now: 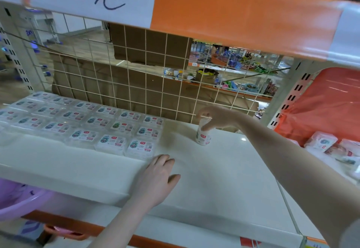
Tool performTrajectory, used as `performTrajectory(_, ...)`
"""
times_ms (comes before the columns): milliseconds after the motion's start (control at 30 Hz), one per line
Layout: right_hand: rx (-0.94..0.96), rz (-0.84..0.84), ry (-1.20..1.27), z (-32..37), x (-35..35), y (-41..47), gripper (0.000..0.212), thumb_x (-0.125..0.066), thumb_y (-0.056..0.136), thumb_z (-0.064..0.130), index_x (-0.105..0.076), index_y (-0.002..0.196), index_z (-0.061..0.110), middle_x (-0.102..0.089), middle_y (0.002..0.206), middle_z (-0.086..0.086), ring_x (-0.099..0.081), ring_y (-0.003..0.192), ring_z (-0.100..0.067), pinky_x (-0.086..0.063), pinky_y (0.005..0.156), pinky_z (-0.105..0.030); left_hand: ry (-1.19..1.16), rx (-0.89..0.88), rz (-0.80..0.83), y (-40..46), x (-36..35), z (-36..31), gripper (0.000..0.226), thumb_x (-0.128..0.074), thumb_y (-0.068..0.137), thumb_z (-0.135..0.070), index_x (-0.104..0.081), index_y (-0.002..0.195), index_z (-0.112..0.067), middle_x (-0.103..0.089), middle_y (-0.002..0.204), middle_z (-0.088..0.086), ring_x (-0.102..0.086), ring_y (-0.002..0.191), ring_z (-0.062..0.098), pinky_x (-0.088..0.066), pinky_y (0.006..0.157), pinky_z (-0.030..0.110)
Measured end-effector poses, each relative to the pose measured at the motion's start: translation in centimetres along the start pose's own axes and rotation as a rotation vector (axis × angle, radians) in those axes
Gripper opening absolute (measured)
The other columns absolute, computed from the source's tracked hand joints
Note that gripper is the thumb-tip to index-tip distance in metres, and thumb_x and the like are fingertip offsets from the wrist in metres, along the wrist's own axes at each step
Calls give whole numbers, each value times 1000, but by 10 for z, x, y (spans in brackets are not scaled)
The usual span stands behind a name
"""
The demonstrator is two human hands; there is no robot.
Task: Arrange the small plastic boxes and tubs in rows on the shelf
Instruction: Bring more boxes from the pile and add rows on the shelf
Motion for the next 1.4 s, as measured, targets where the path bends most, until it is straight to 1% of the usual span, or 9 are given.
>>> performTrajectory(100, -128, -91, -135, -14, 8, 2, 66, -64, 78, 55, -51, 129, 15, -56, 125, -4, -53, 109, -24, -43, 80, -32, -2, 1, 0, 1, 1, -1, 50, -42, 91, -49, -44, 134, -24, -38, 141, -10, -28, 133, 8, -28, 103, 23)
performTrajectory(167, -187, -99, -228, -18, 7, 4, 68, -63, 76, 61, -55, 123, 13, -60, 115, -5, -54, 98, -23, -40, 69, -30, -6, 0, 1, 1, 2, -2, 50, -42, 91, -49, -45, 134, -23, -38, 141, -10, -29, 133, 8, -27, 103, 23)
performTrajectory(300, -173, -41, -155, -15, 1, 6, 55, -70, 77, 44, -56, 122, 15, -58, 110, -4, -53, 92, -20, -41, 67, -28, -13, 1, 12, 1, 1, -1, 49, -42, 92, -48, -44, 134, -23, -37, 140, -11, -29, 132, 8, -28, 102, 22)
performTrajectory(467, -59, 16, -148, 0, 0, 1, 52, -73, 76, 22, -57, 125, 19, -56, 121, -3, -53, 104, -21, -48, 87, -34, -27, 5, 13, 1, 2, 0, 49, -44, 92, -47, -45, 134, -22, -39, 140, -9, -31, 132, 9, -31, 101, 23)
performTrajectory(700, -5, 38, -115, 4, -4, -4, 54, -68, 76, 3, -56, 125, 20, -53, 125, -3, -50, 109, -20, -41, 83, -27, -30, 13, 23, 0, 2, -2, 51, -43, 92, -48, -42, 137, -24, -35, 143, -11, -29, 133, 8, -29, 102, 22)
performTrajectory(933, -37, -11, -67, -6, -5, -5, 58, -73, 75, 15, -53, 129, 21, -52, 129, -2, -50, 115, -22, -45, 95, -38, -37, 9, 38, 0, 4, -4, 50, -43, 93, -48, -43, 136, -23, -37, 142, -9, -29, 133, 9, -29, 102, 23)
performTrajectory(1067, -26, -42, -86, -5, -4, -5, 54, -72, 76, 15, -55, 126, 24, -54, 125, -4, -52, 109, -23, -46, 89, -35, -27, 11, 41, 0, 2, -1, 50, -43, 92, -49, -43, 136, -23, -36, 142, -10, -28, 133, 9, -30, 102, 23)
performTrajectory(1233, -44, -68, -79, -6, -3, -5, 54, -72, 76, 17, -55, 127, 23, -57, 125, -6, -53, 109, -25, -47, 90, -39, -30, 10, 22, 1, 2, -1, 50, -45, 92, -48, -46, 134, -22, -39, 141, -9, -30, 132, 10, -30, 102, 24)
performTrajectory(1400, -79, -135, -54, -10, 0, -3, 53, -72, 77, 23, -55, 127, 24, -59, 120, -6, -55, 102, -23, -48, 78, -31, -31, 13, 22, 1, 1, -1, 49, -45, 91, -48, -47, 133, -22, -40, 140, -9, -31, 132, 9, -32, 102, 24)
Point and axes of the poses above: each hand's wrist, its own y-axis towards the middle knuckle, its own x-axis out of the back of the hand, z = x × y, the point moved 10 cm from there along y, towards the middle knuckle
